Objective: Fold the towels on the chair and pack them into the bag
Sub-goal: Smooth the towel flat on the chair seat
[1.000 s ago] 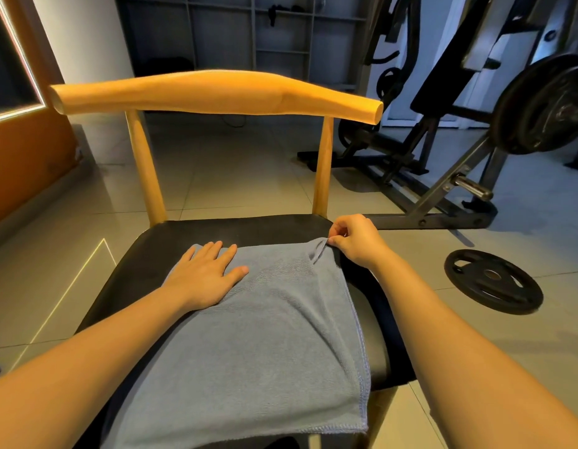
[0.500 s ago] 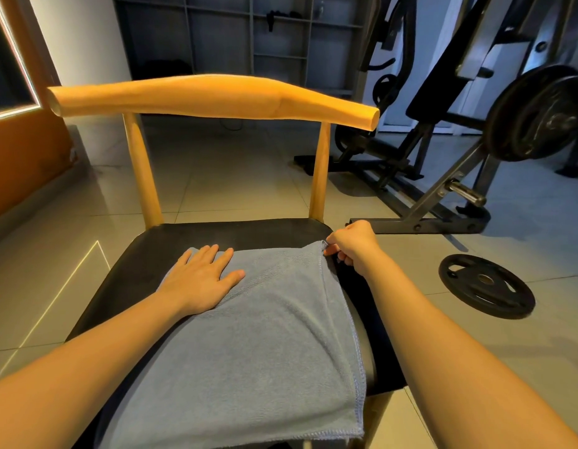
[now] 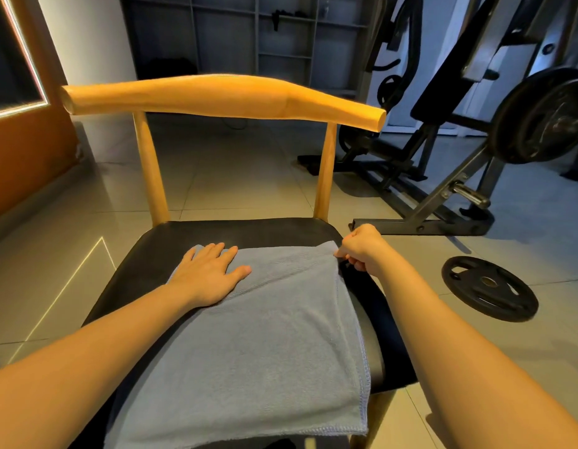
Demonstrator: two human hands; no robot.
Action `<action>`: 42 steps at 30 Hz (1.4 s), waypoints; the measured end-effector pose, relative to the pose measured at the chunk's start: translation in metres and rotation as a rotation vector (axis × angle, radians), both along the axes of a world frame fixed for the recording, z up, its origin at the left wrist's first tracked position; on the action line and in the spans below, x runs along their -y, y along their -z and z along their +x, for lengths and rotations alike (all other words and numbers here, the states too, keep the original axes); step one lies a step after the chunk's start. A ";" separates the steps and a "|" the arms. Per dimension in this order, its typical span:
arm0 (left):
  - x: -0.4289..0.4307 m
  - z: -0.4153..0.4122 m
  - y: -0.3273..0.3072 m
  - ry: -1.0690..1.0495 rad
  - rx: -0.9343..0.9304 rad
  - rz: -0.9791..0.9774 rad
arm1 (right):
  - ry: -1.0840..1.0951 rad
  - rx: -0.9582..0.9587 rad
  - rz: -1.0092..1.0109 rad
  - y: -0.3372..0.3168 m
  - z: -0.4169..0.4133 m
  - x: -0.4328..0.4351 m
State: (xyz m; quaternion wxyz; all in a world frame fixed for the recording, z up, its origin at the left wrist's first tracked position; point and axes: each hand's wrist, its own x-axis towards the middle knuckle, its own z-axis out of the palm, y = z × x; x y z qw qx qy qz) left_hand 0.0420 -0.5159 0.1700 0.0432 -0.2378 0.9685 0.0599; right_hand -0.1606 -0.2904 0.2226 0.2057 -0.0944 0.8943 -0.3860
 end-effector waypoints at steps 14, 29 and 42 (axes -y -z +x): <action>0.063 -0.012 -0.060 -0.123 -0.061 0.414 | -0.052 -0.048 -0.103 0.006 0.001 0.009; 0.060 0.043 -0.069 -0.306 -0.575 0.998 | -0.047 0.020 -0.272 0.004 0.003 0.003; 0.069 0.025 -0.043 -0.385 -0.477 0.126 | -0.073 -0.245 -0.079 0.013 0.004 0.012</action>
